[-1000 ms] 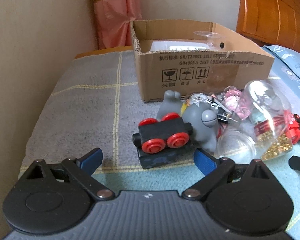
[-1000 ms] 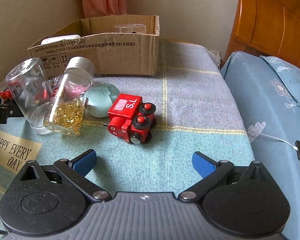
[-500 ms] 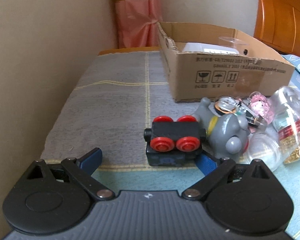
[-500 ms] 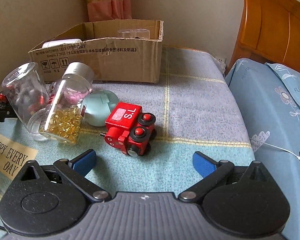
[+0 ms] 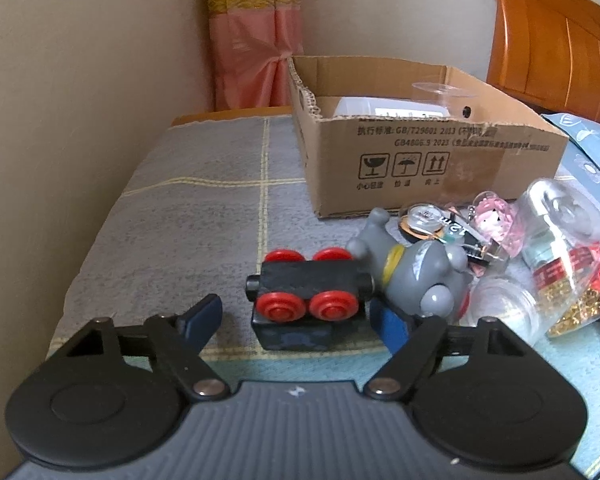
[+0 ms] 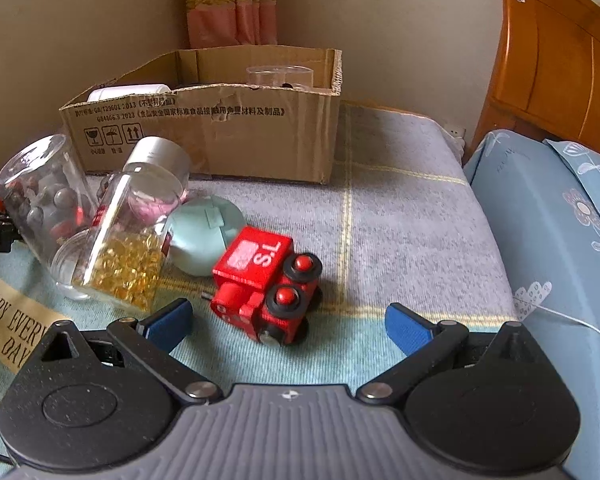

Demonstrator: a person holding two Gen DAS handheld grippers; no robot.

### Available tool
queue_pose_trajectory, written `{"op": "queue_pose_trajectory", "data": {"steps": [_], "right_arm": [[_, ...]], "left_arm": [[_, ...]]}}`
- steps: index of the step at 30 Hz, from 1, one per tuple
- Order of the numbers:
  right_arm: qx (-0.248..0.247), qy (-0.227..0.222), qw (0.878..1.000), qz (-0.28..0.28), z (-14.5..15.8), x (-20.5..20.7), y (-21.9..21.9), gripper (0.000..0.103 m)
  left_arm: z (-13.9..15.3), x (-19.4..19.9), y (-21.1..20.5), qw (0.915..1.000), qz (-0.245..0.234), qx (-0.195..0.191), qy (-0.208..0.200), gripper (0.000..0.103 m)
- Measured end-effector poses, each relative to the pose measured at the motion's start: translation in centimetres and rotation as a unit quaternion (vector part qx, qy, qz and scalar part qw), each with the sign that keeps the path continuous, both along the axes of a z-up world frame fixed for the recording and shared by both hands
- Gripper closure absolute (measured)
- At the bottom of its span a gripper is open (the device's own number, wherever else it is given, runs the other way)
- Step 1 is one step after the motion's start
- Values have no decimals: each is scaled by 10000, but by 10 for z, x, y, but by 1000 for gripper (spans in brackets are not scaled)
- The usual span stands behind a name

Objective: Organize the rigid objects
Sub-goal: 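Grasp the black red-wheeled cart with the left tool while the right tool grasps the red S.L train, then carry the cart and train into the cardboard box and release both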

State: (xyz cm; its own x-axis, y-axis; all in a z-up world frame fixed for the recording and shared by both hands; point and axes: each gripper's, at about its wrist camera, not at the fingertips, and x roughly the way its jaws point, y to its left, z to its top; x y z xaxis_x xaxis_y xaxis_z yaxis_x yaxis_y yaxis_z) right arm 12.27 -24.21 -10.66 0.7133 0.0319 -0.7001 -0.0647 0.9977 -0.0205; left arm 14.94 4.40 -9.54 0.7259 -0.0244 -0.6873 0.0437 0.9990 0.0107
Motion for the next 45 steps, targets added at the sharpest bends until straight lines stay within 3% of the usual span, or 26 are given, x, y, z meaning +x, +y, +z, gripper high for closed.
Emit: {"op": "queue_pose_trajectory", "data": {"steps": [15, 24, 28, 31, 45], "right_arm": [[-27, -47, 9986, -518, 2, -9, -23, 5], [-31, -149, 9999, -81, 6, 6, -10, 26], [-44, -137, 9999, 41, 10, 5, -7, 43], [-69, -104, 9999, 55, 11, 6, -6, 47], [-178, 90, 9995, 241, 17, 5, -8, 49]], "left_arm": [[1, 0, -4, 9998, -87, 150, -41, 26], [4, 0, -5, 9999, -73, 138, -48, 38], [4, 1, -4, 9998, -132, 145, -40, 46], [5, 1, -4, 9998, -176, 107, 4, 51], [15, -2, -2, 9973, -589, 387, 217, 51]]}}
